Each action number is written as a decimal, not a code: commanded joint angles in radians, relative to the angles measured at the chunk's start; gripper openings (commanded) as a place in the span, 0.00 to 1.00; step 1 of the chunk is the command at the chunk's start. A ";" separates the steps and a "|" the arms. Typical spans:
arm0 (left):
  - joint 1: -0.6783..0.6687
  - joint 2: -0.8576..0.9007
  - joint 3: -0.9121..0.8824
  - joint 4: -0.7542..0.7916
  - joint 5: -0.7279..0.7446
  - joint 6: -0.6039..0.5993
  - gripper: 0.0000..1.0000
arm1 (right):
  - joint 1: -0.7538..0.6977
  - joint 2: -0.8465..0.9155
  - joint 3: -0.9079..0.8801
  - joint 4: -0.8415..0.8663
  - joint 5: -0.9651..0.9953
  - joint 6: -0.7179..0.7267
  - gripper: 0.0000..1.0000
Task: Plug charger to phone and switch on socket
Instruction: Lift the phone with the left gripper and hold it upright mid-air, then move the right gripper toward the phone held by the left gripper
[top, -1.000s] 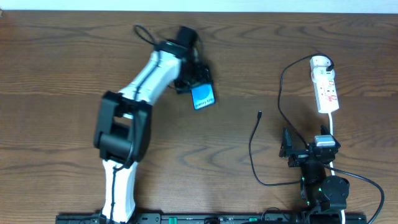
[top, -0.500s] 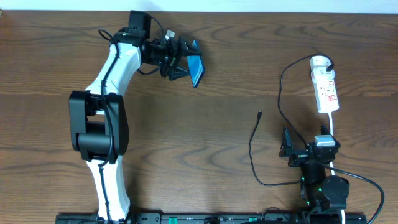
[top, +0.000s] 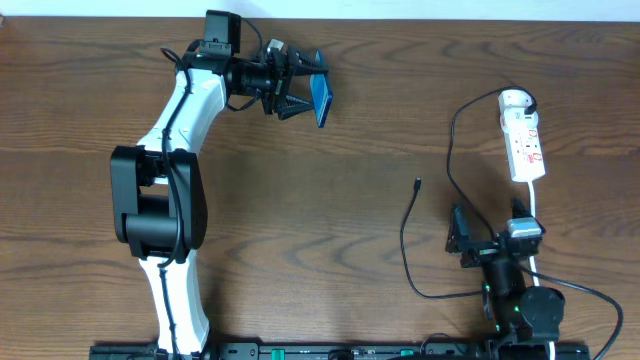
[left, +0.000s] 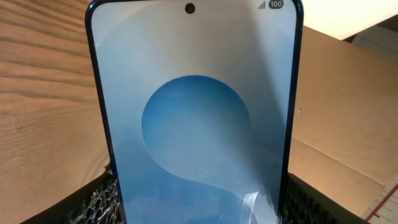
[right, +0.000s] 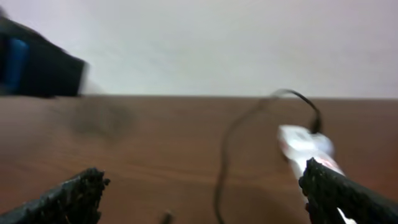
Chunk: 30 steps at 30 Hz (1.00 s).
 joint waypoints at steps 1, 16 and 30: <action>0.004 -0.037 0.007 0.009 0.056 -0.033 0.75 | 0.005 -0.006 -0.001 0.097 -0.089 0.072 0.99; 0.004 -0.037 0.007 0.057 0.056 -0.143 0.75 | 0.005 0.289 0.291 0.413 -0.171 -0.288 0.99; 0.004 -0.037 0.007 0.058 0.055 -0.159 0.75 | 0.013 1.140 0.940 0.143 -0.937 -0.081 0.99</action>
